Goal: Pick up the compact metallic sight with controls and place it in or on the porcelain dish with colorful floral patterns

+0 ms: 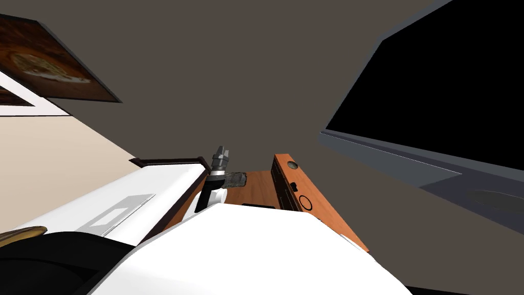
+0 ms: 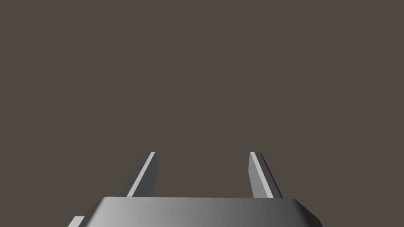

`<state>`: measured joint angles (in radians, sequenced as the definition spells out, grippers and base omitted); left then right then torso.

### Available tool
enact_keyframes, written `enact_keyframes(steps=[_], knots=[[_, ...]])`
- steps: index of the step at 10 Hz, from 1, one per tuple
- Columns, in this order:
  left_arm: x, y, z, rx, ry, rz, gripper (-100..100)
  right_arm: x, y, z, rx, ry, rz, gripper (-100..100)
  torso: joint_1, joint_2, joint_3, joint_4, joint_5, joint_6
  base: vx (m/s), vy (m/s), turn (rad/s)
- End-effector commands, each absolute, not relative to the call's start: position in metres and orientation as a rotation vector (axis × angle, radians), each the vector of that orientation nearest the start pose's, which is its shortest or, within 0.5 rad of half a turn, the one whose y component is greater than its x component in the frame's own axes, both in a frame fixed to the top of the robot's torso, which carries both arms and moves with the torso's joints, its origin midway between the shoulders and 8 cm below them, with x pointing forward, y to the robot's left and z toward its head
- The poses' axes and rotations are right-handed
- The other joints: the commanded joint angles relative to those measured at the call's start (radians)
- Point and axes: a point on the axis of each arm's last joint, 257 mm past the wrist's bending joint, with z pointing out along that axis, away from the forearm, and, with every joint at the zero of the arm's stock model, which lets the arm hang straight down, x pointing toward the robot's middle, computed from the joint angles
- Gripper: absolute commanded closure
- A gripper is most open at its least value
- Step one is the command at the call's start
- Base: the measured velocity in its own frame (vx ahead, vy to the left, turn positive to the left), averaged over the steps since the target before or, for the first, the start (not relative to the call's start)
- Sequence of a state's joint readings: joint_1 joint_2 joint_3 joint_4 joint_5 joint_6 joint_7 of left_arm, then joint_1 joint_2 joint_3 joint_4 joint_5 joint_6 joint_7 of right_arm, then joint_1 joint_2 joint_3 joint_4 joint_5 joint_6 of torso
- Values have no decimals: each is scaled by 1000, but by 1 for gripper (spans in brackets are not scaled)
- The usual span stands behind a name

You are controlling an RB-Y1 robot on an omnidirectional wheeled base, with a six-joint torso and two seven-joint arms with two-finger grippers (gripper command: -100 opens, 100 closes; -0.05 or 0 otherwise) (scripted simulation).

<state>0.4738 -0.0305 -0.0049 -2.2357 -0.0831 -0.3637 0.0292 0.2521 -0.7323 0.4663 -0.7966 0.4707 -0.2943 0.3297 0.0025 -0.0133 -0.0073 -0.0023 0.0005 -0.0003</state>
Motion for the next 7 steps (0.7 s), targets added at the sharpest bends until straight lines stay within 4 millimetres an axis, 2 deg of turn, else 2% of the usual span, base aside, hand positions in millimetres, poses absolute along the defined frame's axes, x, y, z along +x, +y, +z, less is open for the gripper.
enact_keyframes(steps=[1, 3, 5, 6, 7], knots=[[377, 276, -15, -770, 732, -1250, 0, 182, -496, -578, -31, 2602, -34, -100, 0, 0, 0, 0, 0, 0, 239, 35, 242], [377, 276, -15, -771, 732, -1250, 0, 193, -503, -575, -74, 2599, -61, -100, 2, -7, -4, -1, 0, 0, 293, 31, 196], [377, 276, -15, -771, 732, -1250, 0, 218, -502, -567, -98, 2564, -62, -100, 2, -7, -4, -1, 0, 0, 296, 11, 166], [377, 276, -15, -771, 732, -1249, 0, 210, -504, -570, -91, 2575, -63, -100, 1, -8, -5, -2, 0, 0, 136, -10, 35], [377, 276, -15, -770, 732, -1250, 0, 213, -504, -569, -93, 2572, -62, 0, 1, 1, 0, -1, 0, 1, 26, -2, 0]])
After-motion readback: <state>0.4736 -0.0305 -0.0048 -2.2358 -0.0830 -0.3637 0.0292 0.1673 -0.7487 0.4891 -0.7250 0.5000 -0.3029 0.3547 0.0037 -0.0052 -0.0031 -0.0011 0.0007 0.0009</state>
